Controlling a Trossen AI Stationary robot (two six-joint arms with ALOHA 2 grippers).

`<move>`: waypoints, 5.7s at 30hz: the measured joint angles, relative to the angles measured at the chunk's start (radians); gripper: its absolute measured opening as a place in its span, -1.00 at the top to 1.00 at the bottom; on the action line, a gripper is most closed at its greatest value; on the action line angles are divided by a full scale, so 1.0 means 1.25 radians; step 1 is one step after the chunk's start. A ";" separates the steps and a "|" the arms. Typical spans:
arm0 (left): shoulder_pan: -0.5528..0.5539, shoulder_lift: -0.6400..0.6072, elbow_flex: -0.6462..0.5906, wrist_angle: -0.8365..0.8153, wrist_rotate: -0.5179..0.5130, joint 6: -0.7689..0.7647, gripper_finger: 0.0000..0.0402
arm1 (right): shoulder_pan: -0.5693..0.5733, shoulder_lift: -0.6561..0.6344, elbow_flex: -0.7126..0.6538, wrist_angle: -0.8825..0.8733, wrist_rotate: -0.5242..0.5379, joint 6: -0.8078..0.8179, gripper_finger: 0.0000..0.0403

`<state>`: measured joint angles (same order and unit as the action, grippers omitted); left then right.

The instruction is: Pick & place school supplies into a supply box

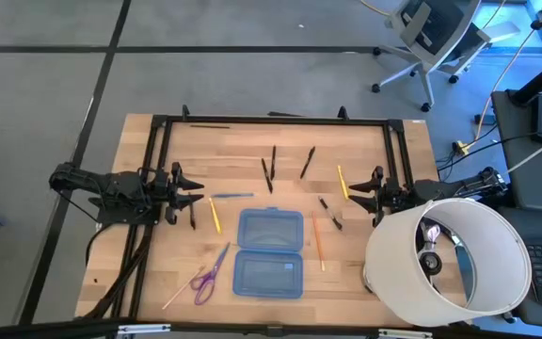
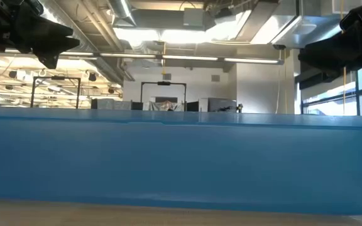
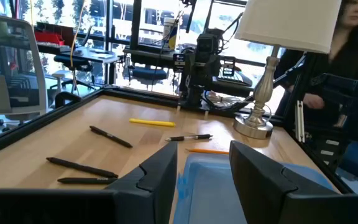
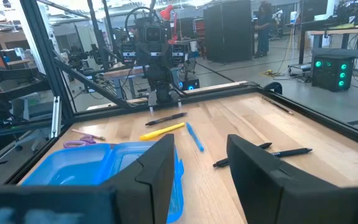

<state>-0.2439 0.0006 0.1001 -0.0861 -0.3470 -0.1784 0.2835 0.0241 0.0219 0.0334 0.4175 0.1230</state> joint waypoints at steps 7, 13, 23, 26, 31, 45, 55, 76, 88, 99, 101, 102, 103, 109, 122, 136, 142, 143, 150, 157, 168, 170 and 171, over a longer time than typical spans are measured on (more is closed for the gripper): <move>0.000 0.000 0.000 0.000 0.000 0.000 0.30 | 0.000 0.000 0.000 0.000 0.000 0.000 0.25; 0.000 0.000 0.000 0.000 0.000 0.000 0.30 | 0.000 0.000 0.000 0.000 0.000 0.000 0.25; 0.000 0.000 0.000 0.000 0.000 0.000 0.30 | 0.000 0.000 0.000 0.000 0.000 0.000 0.25; 0.000 0.000 0.000 0.000 0.000 0.000 0.30 | 0.000 0.000 0.000 0.000 0.000 0.000 0.25; 0.000 0.000 0.000 0.000 0.000 0.000 0.30 | 0.000 0.000 0.000 0.004 0.000 0.005 0.25; 0.000 0.000 0.000 0.000 0.000 0.000 0.30 | 0.000 0.000 0.000 0.000 0.000 0.002 0.25; 0.000 0.000 0.000 0.000 0.000 0.000 0.30 | 0.000 0.000 0.000 0.000 0.000 0.017 0.25; 0.000 0.026 0.003 0.139 -0.119 0.036 0.30 | 0.000 0.000 0.000 0.002 0.083 0.147 0.25; 0.000 0.345 0.335 -0.188 -0.358 -0.054 0.30 | 0.000 0.000 0.000 0.004 0.133 0.151 0.25; 0.023 0.708 0.632 -0.891 -0.143 -0.633 0.30 | 0.000 0.000 0.000 0.004 0.133 0.148 0.25; 0.039 0.756 0.632 -0.982 -0.067 -0.779 0.30 | 0.000 0.000 0.000 0.004 0.133 0.147 0.25; 0.047 0.779 0.632 -1.025 -0.024 -0.855 0.30 | 0.000 0.000 0.000 0.004 0.133 0.147 0.25; 0.054 0.800 0.632 -1.059 0.015 -0.925 0.30 | 0.000 0.000 0.000 0.004 0.133 0.147 0.25; 0.061 0.876 0.632 -1.072 0.096 -1.131 0.30 | 0.000 0.000 0.000 0.004 0.134 0.146 0.25; 0.061 1.018 0.633 -0.935 0.140 -1.228 0.30 | 0.000 0.000 0.000 0.005 0.134 0.076 0.25; 0.097 1.160 0.632 -0.875 0.227 -1.130 0.30 | 0.000 0.000 0.000 0.005 0.134 0.067 0.25; 0.148 1.144 0.564 -0.825 0.218 -1.084 0.30 | 0.000 0.000 0.000 0.005 0.133 0.093 0.25; 0.154 1.137 0.549 -0.800 0.221 -1.085 0.30 | 0.000 0.000 0.000 0.004 0.133 0.104 0.25; 0.148 1.125 0.462 -0.642 0.261 -1.142 0.30 | 0.000 0.000 0.000 0.004 0.133 0.109 0.25; 0.112 1.124 0.454 -0.640 0.263 -1.193 0.30 | 0.000 0.000 0.000 0.004 0.133 0.107 0.25; 0.064 1.123 0.418 -0.597 0.279 -1.286 0.30 | 0.000 0.000 0.000 0.004 0.133 0.106 0.25; 0.058 1.117 0.392 -0.563 0.279 -1.306 0.30 | 0.000 0.000 0.000 0.004 0.133 0.107 0.25; 0.054 1.116 0.384 -0.553 0.278 -1.315 0.30 | 0.000 0.000 0.000 0.004 0.133 0.107 0.25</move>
<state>-0.1761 1.3958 0.5803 -0.7773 0.0012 -1.8224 0.2834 0.0238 0.0219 0.0387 0.5838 0.2571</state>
